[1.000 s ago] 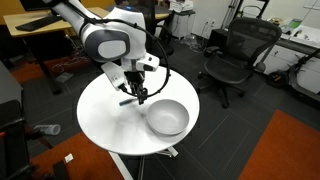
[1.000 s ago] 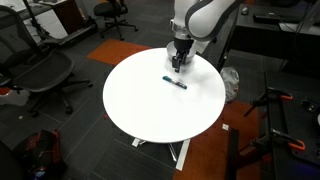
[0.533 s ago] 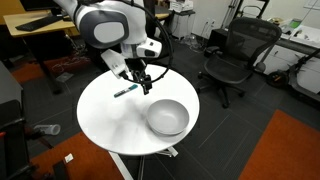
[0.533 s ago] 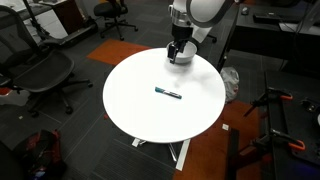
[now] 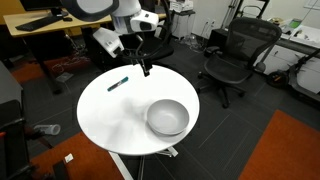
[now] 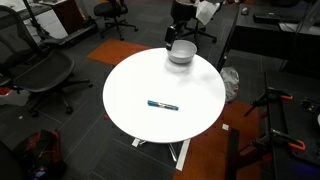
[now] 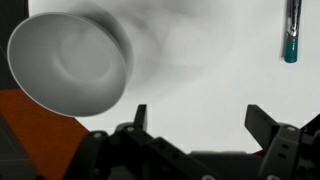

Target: Remove the the marker from the bowl and place it on the table

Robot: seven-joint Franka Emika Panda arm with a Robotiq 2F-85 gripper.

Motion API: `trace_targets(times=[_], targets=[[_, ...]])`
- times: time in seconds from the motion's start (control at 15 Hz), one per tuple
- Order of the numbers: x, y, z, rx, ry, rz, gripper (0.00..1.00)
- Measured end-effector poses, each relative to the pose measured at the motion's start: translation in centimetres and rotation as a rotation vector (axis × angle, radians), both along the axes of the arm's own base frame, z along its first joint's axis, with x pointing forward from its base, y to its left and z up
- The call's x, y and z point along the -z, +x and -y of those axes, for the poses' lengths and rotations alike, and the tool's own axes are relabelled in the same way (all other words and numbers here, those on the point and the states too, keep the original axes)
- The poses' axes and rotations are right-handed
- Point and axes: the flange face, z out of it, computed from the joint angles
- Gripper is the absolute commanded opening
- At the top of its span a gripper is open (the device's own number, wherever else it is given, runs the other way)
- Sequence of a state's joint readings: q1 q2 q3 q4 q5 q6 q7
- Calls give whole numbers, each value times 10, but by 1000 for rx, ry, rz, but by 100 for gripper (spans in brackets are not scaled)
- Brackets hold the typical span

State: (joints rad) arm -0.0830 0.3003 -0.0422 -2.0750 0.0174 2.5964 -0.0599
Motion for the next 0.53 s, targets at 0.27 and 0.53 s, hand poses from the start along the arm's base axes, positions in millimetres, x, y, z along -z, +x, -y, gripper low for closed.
trace_targets(times=[0.27,0.53], targets=[[-26,-11,-9,-30,0,31,100],[-24,-12,-9,-30,0,26,100]])
